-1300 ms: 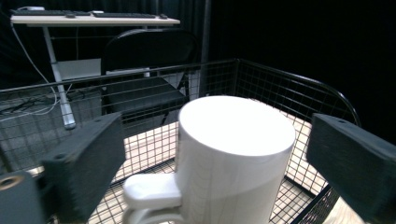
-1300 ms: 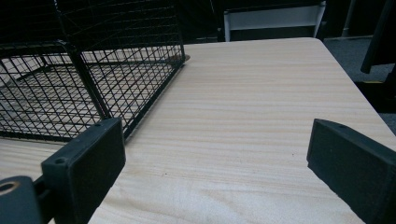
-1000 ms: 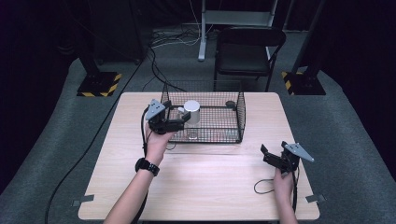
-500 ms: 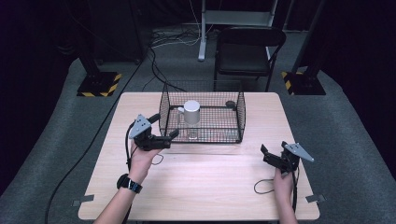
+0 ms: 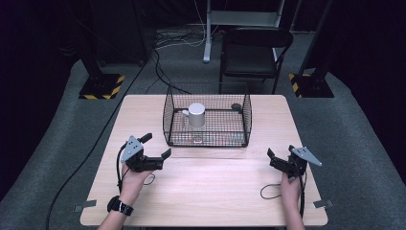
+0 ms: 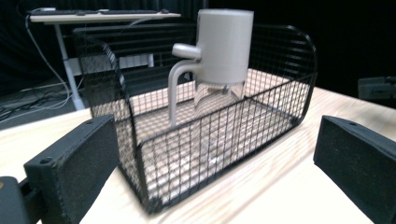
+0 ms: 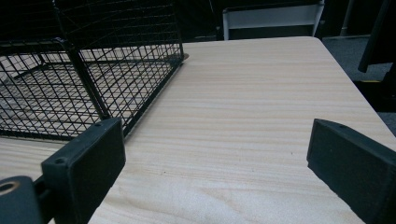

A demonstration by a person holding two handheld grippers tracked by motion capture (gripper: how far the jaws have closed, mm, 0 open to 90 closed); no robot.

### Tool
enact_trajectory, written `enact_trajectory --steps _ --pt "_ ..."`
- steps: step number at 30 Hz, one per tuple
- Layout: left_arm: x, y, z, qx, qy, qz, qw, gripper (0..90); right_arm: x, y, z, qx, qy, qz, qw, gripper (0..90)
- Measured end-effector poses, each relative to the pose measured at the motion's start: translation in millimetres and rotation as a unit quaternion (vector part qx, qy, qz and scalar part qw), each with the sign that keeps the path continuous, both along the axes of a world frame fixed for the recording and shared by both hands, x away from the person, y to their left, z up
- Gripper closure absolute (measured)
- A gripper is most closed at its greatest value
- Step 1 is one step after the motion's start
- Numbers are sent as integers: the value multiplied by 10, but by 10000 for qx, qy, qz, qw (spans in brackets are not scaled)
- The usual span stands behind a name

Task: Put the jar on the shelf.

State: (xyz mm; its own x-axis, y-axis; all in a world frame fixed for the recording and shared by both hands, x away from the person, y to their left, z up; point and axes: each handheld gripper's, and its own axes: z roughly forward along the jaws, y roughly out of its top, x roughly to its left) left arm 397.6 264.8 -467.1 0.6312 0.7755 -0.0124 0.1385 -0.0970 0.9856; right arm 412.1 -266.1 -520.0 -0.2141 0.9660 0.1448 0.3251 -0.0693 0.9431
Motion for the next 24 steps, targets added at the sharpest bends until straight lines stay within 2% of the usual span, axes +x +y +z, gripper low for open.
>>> enact_trajectory --steps 2,5,10,13,15,17,19,24 --pt "-30 32 -56 125 -42 82 9999 0 0 0 0 1 1 1 10000 36" --pt "-69 95 -133 89 -78 200 9997 1 0 1 0 -2 2 2 10000 36" --pt "-87 186 -242 121 -4 441 9990 1 4 3 -1 -2 2 18 10000 36" --pt "-97 252 -314 51 122 560 9983 2 4 -1 -3 16 4 25 10000 36" --pt "-98 288 -329 89 157 668 9976 1 6 -7 -3 48 5 14 10000 36" --pt "-101 325 -325 -19 161 736 9972 2 6 -11 -3 58 1 21 10000 36" --pt "-105 351 -322 -31 149 842 9963 2 6 -7 -2 46 -3 19 10000 36" --pt "-101 389 -341 -37 229 902 9956 2 3 -2 0 16 -1 18 10000 36"
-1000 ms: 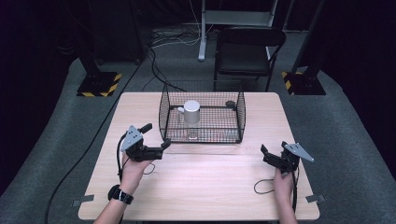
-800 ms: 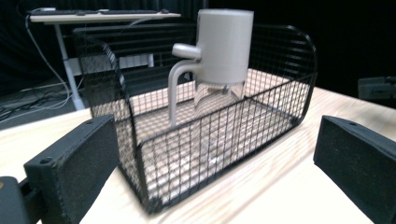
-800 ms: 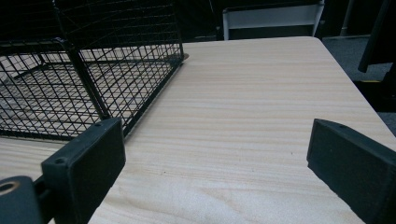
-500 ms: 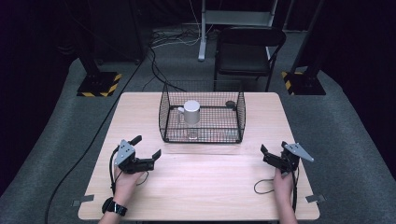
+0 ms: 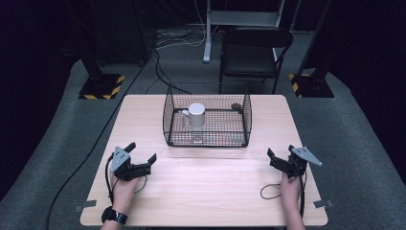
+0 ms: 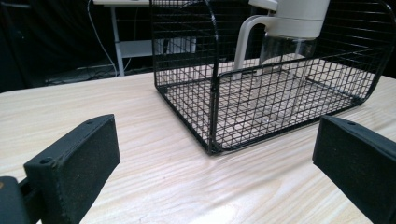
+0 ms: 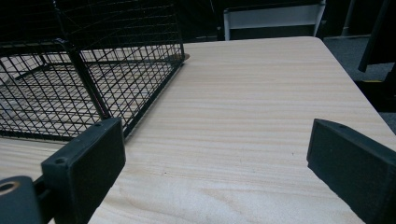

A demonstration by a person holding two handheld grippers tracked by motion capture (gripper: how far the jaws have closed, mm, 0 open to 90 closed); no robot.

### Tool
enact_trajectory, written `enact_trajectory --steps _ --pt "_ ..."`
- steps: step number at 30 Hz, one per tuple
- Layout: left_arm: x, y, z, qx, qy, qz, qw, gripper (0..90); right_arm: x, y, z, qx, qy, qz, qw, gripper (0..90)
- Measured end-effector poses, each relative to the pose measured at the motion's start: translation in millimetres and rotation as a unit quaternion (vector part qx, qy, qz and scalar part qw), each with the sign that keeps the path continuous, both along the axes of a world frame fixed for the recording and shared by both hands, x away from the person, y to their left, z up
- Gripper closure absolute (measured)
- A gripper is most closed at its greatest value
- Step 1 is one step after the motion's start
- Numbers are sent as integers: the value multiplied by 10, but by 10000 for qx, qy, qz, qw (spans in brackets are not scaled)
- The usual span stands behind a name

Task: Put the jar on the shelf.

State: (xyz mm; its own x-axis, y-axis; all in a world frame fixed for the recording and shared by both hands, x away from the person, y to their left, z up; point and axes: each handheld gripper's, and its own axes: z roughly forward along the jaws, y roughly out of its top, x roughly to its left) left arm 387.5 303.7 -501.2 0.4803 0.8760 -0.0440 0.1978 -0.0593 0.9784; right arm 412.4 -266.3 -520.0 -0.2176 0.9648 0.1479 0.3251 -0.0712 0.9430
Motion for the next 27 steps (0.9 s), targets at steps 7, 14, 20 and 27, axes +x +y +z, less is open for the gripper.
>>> enact_trajectory --steps 7,14,20,27 --pt "11 17 -23 -6 73 -3 10000 2 1 7 1 -30 4 -1 10000 36" --pt "20 22 -34 -30 123 -37 9999 2 0 6 0 -31 10 -14 10000 36" --pt "17 18 -32 15 118 -1 9999 4 1 7 0 -29 15 -10 10000 36" --pt "21 26 -38 21 165 26 9999 4 3 9 -1 -36 18 -6 10000 36"
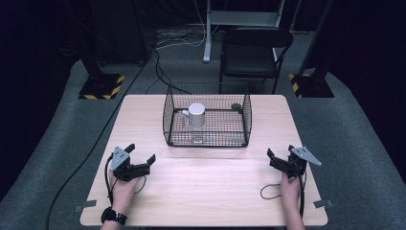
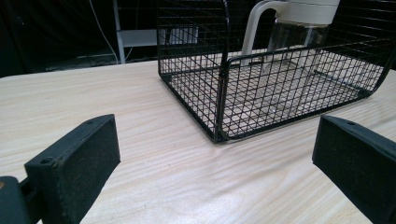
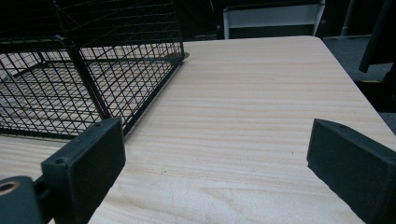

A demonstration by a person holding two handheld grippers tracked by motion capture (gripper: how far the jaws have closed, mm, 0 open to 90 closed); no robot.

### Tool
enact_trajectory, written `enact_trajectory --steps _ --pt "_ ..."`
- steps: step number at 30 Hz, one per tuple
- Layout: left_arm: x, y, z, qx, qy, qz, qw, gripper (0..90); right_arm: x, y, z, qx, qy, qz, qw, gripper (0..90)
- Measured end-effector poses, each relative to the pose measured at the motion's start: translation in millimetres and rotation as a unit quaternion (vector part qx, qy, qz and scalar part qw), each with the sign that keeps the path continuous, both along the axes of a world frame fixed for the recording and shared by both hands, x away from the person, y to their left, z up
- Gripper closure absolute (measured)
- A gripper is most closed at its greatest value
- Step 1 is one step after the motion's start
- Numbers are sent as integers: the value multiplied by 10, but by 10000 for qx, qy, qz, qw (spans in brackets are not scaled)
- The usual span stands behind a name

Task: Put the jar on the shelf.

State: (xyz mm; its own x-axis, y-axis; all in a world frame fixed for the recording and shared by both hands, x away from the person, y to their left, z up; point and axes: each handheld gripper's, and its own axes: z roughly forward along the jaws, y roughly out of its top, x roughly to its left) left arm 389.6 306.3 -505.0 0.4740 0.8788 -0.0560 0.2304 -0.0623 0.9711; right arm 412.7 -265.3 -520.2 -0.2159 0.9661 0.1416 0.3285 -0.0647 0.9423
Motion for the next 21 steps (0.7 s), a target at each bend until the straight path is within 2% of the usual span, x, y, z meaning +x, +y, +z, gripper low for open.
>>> enact_trajectory --steps 21 --pt "3 -15 -7 69 42 -12 10000 6 4 3 -2 -14 1 13 10000 36"
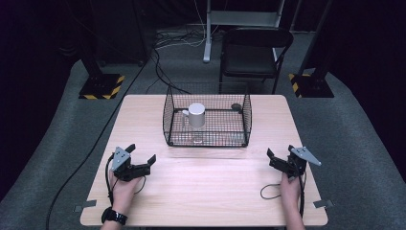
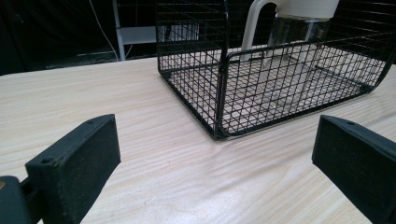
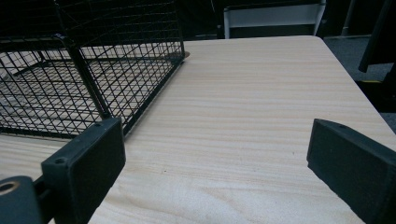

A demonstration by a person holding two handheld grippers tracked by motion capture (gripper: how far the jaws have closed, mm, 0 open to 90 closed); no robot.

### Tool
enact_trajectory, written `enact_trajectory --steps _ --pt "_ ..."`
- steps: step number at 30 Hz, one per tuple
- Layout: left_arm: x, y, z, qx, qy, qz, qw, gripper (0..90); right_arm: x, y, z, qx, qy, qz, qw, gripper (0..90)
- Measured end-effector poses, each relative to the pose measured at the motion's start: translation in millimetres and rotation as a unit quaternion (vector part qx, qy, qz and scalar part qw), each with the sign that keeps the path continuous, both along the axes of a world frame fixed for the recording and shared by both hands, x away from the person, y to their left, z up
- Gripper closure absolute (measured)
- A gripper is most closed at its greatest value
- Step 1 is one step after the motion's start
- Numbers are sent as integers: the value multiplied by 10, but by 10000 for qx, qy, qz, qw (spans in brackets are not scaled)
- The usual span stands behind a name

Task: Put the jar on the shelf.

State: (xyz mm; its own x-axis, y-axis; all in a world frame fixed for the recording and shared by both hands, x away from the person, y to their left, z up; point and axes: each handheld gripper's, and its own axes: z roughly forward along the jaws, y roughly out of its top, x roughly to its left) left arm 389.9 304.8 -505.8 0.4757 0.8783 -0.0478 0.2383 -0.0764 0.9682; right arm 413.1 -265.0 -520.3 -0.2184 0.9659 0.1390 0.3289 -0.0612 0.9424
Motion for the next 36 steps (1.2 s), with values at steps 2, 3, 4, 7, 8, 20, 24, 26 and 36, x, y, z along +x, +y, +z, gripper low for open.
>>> enact_trajectory --steps 2,3,4,7,8,20,24,26,36 --pt "0 -1 0 1 -2 1 10000 6 0 0 0 -2 2 1 10000 36" --pt "-1 -1 0 -3 -1 0 10000 6 1 1 0 -4 2 2 10000 36" --pt "0 0 0 -2 0 -3 10000 6 1 1 -1 -6 3 4 10000 36" --pt "1 -2 -1 -2 3 -12 10000 8 2 1 -1 -12 5 6 10000 36" --pt "2 -3 -2 3 3 -17 10000 8 2 2 -1 -13 5 6 10000 36" --pt "8 -10 -9 33 44 -47 10000 10 2 4 0 -31 7 15 10000 36" --pt "8 -11 -8 31 41 -50 10000 10 3 5 0 -33 13 18 10000 36" --pt "9 -8 -9 19 46 -45 10000 10 3 7 0 -43 18 22 10000 37" --pt "11 -8 -10 25 49 -52 10000 10 4 9 0 -51 26 26 10000 36"
